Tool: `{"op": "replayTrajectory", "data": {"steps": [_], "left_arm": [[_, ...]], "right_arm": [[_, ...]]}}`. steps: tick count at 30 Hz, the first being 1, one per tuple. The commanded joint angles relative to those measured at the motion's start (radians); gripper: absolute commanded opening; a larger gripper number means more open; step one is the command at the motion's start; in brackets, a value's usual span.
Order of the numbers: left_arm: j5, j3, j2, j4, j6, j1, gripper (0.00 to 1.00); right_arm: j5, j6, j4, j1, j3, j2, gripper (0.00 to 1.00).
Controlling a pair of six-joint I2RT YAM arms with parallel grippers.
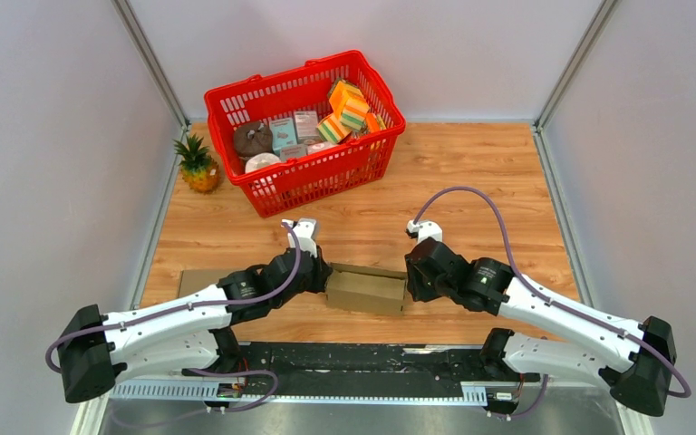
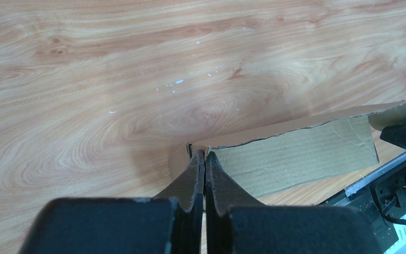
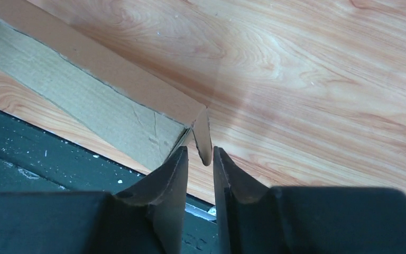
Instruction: Fold the paper box
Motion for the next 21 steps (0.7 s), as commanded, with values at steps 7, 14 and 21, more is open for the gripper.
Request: {"op": "replayTrajectory", "data": {"steps": [7, 14, 21], "left_arm": [[-0.120, -0.003, 0.027, -0.016, -0.009, -0.090, 0.00], [-0.244, -0.049, 0.016, 0.007, -0.032, -0.182, 0.00], [-0.283, -0.076, 0.048, 0.013, -0.060, -0.229, 0.00]], "right_arm": [[-0.046, 0.041, 0.019, -0.004, 0.002, 0.007, 0.01], [-0.082, 0.214, -0.030, -0.007, 0.044, 0.019, 0.00], [-0.204, 0.309, -0.057, -0.073, 0.076, 0.028, 0.00]]}}
